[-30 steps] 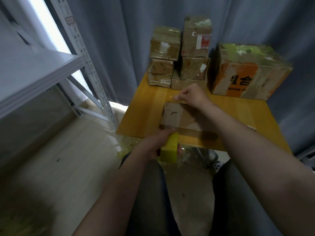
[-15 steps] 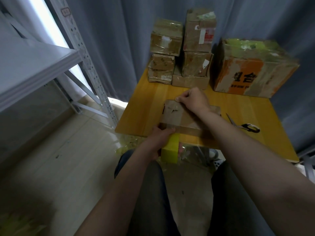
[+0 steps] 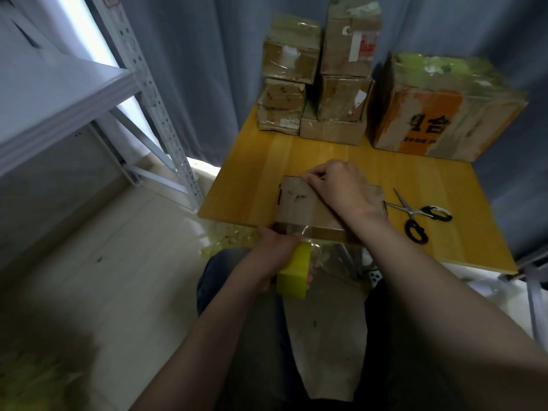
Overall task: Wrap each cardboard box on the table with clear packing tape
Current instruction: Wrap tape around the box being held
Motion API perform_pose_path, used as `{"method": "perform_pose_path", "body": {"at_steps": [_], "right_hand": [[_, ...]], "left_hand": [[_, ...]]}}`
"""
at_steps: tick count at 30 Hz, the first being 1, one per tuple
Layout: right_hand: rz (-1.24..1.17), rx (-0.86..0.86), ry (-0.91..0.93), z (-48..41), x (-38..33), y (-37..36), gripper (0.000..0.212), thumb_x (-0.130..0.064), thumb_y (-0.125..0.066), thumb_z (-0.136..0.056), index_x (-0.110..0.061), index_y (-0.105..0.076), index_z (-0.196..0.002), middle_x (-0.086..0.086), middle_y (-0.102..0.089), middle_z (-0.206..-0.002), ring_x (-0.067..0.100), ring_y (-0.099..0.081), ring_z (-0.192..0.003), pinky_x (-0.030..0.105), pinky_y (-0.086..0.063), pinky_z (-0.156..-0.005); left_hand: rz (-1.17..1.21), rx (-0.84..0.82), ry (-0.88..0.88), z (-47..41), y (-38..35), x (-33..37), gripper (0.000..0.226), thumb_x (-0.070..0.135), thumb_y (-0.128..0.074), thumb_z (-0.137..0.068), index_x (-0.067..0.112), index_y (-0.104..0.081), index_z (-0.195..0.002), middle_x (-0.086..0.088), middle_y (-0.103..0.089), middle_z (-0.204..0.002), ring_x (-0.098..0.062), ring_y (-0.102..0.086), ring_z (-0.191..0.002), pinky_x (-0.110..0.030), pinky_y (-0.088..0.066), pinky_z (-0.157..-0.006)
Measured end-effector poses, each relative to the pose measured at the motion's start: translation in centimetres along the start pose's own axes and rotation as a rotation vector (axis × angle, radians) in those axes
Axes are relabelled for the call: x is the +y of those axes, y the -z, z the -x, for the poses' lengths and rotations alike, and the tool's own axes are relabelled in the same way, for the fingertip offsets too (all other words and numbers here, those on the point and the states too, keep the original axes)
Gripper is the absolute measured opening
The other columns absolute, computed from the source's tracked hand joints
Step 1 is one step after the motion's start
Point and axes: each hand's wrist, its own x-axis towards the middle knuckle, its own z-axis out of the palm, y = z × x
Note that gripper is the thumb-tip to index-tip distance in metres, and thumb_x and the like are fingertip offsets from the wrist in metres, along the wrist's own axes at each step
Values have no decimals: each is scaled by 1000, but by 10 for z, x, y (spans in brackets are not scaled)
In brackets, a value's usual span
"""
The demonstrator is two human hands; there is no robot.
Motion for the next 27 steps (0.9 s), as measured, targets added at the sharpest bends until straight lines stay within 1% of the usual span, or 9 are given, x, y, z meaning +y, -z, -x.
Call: {"method": "perform_pose_path", "body": {"at_steps": [2,5,7,9,11,13,16,21,27], "right_hand": [[207,-43,-34,3,-6,4,49,-60,-50,-100,-24,-65,-131,5,-63,-130,36,-47,-124,48,-39,-99],[168,3,-30,13,-15,15,66,-56,-57,-97,-17,-43,-149,10,-47,-141,34,-39,-129,45,-37,-105],[-3,47,87,26,-21,23,48,-42,-64,-98,-21,-55,-140,3,-50,-135,24,-41,-126,36,-40,-103],[-156,-3,238,45,-24,25,21,-29,-66,-99,-21,-71,-118,-5,-60,-115,15,-51,-113,29,-43,-94],[-200,-58,350,62,-20,16,14,-23,-67,-98,-18,-79,-105,-6,-70,-102,14,-62,-101,34,-51,-90],[-182,-91,357,70,-12,6,21,-23,-63,-101,-20,-79,-115,-5,-75,-118,14,-65,-114,42,-52,-101],[4,-233,295,70,-9,3,44,-34,-41,-111,-27,-49,-153,-13,-42,-161,9,-33,-152,43,-17,-129],[277,-386,237,52,-19,-2,62,-47,-18,-111,-22,-6,-166,-8,3,-174,10,6,-159,45,2,-129],[263,-415,145,20,-31,-10,65,-49,-17,-110,-16,-8,-166,-1,-7,-174,17,-4,-160,49,1,-129]], "left_hand": [[30,13,-13,-2,-2,0,71,32,-74,-90,23,-21,-136,-23,-62,-120,-32,-72,-77,-43,-62,-57],[-14,99,-105,-1,-3,-5,57,22,-67,-98,18,-23,-135,-9,-53,-124,-22,-62,-88,-28,-59,-60],[-24,143,-148,-6,-3,-12,60,23,-68,-97,20,-26,-138,-7,-50,-136,-25,-56,-112,-42,-54,-96],[-16,156,-170,-3,-5,-13,57,28,-69,-96,21,-28,-135,-6,-49,-137,-27,-52,-122,-51,-45,-109],[-51,176,-198,-3,-7,-14,54,34,-67,-97,21,-29,-133,-7,-50,-136,-26,-52,-121,-51,-44,-110],[-133,196,-217,-4,-8,-13,55,34,-62,-100,16,-26,-138,-9,-49,-139,-25,-51,-119,-46,-42,-109],[-253,191,-239,-11,-12,-11,66,33,-54,-105,8,-14,-150,-14,-45,-149,-32,-48,-132,-41,-39,-109],[-318,162,-181,-16,-16,-7,67,35,-51,-106,4,-10,-149,-21,-44,-151,-37,-48,-134,-46,-39,-112],[-357,197,-207,-13,-20,-12,78,39,-49,-106,1,0,-154,-20,-37,-157,-37,-42,-139,-45,-36,-114]]}}
